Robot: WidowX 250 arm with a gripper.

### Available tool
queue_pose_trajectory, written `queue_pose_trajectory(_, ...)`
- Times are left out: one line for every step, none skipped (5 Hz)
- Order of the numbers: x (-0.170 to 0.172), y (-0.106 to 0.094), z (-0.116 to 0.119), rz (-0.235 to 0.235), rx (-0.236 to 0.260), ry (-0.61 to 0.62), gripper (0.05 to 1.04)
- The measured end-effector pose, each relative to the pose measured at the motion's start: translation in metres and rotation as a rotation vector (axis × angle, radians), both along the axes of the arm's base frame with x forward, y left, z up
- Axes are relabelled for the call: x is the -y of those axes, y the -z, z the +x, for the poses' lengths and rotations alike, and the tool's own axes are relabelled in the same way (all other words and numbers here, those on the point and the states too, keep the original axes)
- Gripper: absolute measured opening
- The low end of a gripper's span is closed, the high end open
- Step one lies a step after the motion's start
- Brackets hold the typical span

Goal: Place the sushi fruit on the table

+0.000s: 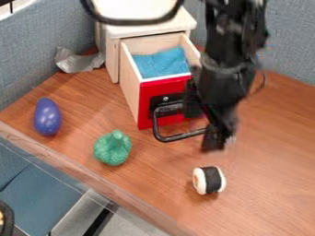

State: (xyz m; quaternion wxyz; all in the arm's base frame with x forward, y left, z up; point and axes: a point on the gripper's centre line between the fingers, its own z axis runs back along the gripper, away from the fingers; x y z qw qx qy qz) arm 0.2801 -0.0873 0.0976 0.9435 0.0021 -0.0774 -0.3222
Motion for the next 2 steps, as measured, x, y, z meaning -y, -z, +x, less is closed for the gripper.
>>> queue_pose_trajectory(-0.022,-0.011,0.002,-0.008,-0.026,-0.119,1.000)
queue_pose_trajectory(-0.035,-0.010,0.001,-0.008,-0.053,-0.168,1.000)
